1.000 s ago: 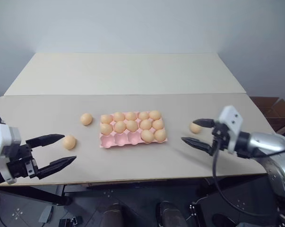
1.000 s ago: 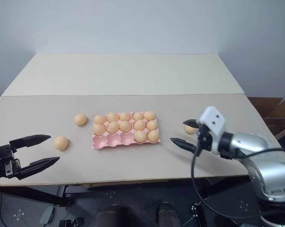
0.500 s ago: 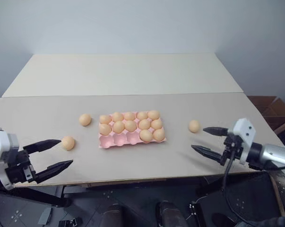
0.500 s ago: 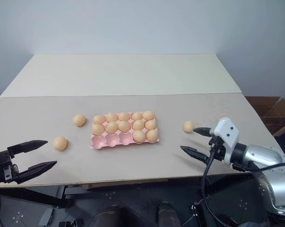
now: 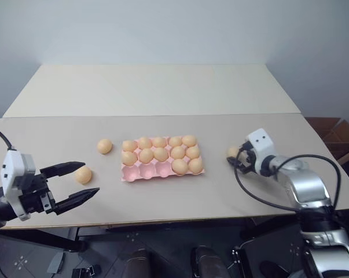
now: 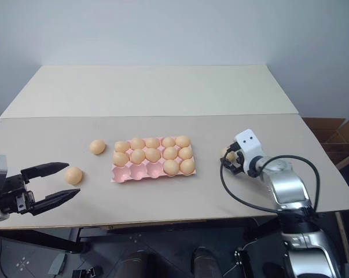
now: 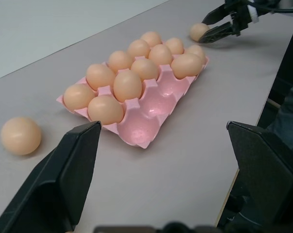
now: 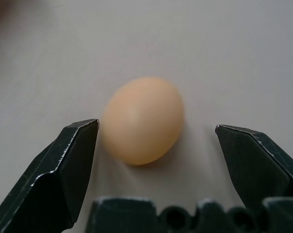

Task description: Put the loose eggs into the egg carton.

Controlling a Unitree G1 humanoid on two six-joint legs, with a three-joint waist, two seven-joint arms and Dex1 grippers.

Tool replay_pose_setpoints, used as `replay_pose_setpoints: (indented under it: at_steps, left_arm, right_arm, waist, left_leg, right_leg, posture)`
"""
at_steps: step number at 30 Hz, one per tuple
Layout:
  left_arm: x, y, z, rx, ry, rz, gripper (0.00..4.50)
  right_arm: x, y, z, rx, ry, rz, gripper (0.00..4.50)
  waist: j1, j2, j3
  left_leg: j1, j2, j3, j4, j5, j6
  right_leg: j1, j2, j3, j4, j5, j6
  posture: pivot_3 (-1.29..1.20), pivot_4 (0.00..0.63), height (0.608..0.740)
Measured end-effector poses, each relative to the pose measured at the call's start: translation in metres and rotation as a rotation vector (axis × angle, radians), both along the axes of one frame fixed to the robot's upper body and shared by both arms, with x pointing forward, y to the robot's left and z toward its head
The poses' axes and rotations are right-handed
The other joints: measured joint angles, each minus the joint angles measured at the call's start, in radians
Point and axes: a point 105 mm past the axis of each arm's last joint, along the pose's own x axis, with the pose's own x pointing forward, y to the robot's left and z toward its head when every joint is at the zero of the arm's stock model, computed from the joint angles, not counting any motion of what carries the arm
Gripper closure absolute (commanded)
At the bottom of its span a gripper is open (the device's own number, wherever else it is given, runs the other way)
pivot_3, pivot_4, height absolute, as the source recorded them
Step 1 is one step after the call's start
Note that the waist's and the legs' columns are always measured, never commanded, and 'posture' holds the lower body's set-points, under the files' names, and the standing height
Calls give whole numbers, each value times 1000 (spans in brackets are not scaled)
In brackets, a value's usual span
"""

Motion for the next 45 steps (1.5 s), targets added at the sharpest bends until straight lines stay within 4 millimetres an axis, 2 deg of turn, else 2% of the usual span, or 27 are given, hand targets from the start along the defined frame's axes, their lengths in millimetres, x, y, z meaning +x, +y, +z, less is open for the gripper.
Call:
replay_pose_setpoints:
  at_steps: [1, 6, 8, 10, 14, 18, 20, 22, 28, 31, 35, 37, 42, 45]
  left_arm:
    - [0, 0, 0, 0, 1, 0, 0]
    - [-1, -2, 0, 5, 1, -5, 0]
    - [-3, -2, -2, 8, 8, -5, 0]
    - [-3, -2, -3, 10, 12, -4, 0]
    - [-4, -5, -2, 16, 4, -7, 0]
    - [-4, -5, -1, 17, 0, -5, 0]
    - [-4, -5, 0, 16, -5, -6, 0]
    - [-4, -6, 1, 17, -10, -13, 0]
    - [-3, -6, 2, 17, -16, -14, 0]
    - [-4, -7, 2, 19, -15, -18, 0]
    - [-4, -7, 4, 35, -12, -30, 0]
    - [-3, -7, 5, 36, -15, -32, 0]
    - [-1, -8, 7, 38, -26, -36, 0]
    - [1, -7, 6, 35, -23, -40, 0]
  right_arm:
    - [1, -1, -3, 0, 7, -9, 618]
    - [1, 3, -4, 17, 5, -4, 2349]
    - [0, 7, -1, 24, -6, 17, 2755]
    - [-2, 12, 5, 26, -26, 41, 2755]
    - [-9, 34, 34, 35, -124, 144, 2755]
    - [-23, 73, 65, 87, -205, 305, 2755]
    - [-32, 105, 74, 122, -224, 425, 2755]
    - [-42, 131, 72, 146, -212, 514, 2755]
    - [-54, 178, 48, 120, -143, 631, 2755]
    - [-51, 184, 38, 72, -114, 633, 1944]
    - [-50, 189, 38, 40, -115, 652, 556]
    - [-52, 191, 35, 25, -107, 669, 22]
    - [-53, 192, 40, 30, -125, 673, 22]
    - [-53, 184, 57, 52, -181, 665, 22]
  waist:
    - [1, 0, 0]
    - [-1, 0, 0]
    - [-1, 0, 0]
    - [-1, 0, 0]
    - [-2, 0, 0]
    - [-3, 0, 0]
    - [-6, 0, 0]
    - [-4, 0, 0]
    - [0, 0, 0]
    - [-1, 0, 0]
    - [-1, 0, 0]
    - [-1, 0, 0]
    - [-1, 0, 0]
    - [1, 0, 0]
  left_leg:
    - [0, 0, 0, 0, 0, 0]
    - [0, 0, 0, 0, 0, 0]
    - [0, 0, 0, 0, 0, 0]
    - [0, 1, 0, 0, 0, 0]
    - [0, 1, 0, 0, 0, 0]
    - [1, 1, 0, 0, 0, 0]
    - [2, 2, -1, 0, 0, 0]
    - [1, 2, -1, 0, 0, 0]
    - [1, 1, -1, 0, 0, 0]
    - [1, 0, 0, 0, 0, 0]
    - [1, 1, -1, 0, 0, 0]
    - [1, 1, -1, 0, 0, 0]
    - [1, 1, -1, 0, 0, 0]
    - [0, 1, -1, 0, 0, 0]
  right_leg:
    - [0, 0, 0, 0, 0, 0]
    - [0, 0, 0, 0, 0, 0]
    - [0, 0, 0, 0, 0, 0]
    - [0, 0, 0, 0, 0, 0]
    - [0, 1, 0, 1, 0, 0]
    - [0, 1, 0, 1, 0, 0]
    - [0, 1, 0, 2, 0, 0]
    - [0, 1, -1, 2, 0, 0]
    - [0, 0, -1, 1, 0, 0]
    - [0, 0, -1, 1, 0, -1]
    - [-1, 0, -2, 2, 0, -1]
    - [-1, 1, -2, 2, -1, -1]
    - [-1, 0, -2, 2, -1, -1]
    - [-1, 0, -2, 2, -1, -1]
  posture:
    - [0, 150, 740]
    - [0, 150, 740]
    - [0, 150, 740]
    - [0, 150, 740]
    - [0, 150, 740]
    - [0, 150, 740]
    - [0, 150, 740]
    - [0, 150, 740]
    - [0, 150, 740]
    - [0, 150, 740]
    - [0, 150, 740]
    - [0, 150, 740]
    - [0, 150, 740]
    - [0, 150, 740]
